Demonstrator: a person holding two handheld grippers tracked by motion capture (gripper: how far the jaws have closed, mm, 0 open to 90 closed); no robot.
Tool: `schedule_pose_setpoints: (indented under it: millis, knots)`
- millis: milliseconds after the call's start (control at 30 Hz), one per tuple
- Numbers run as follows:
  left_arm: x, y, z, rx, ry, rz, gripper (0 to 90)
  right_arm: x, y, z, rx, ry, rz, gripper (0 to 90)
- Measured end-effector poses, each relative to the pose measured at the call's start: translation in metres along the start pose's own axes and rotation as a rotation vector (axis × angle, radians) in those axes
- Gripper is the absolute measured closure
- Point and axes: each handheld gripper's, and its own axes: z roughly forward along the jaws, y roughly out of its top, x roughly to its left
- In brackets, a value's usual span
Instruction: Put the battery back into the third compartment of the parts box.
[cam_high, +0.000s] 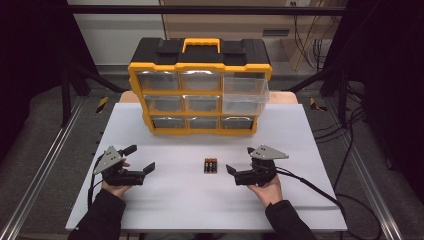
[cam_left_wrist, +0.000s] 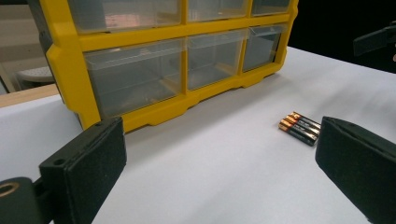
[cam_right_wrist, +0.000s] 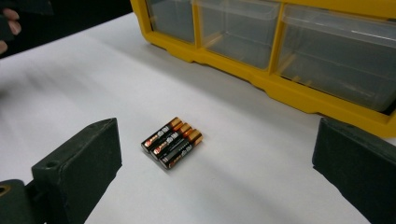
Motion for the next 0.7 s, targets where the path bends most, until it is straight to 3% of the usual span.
schedule_pose_setpoints:
  millis: [333, 400, 700]
  knots:
    - [0.001, -0.001, 0.001, 0.005, 0.0, -0.005, 1.2, 0.012, 0.001, 0.03, 0.06, -0.015, -0.017, 2.3]
    - [0.0, -0.001, 0.001, 0.007, 0.0, -0.005, 1.2, 0.011, 0.0, 0.035, 0.068, -0.012, -0.002, 2.3]
    - [0.001, -0.001, 0.001, 0.009, 0.002, -0.003, 1.2, 0.013, -0.002, 0.059, 0.136, -0.057, -0.022, 3.5]
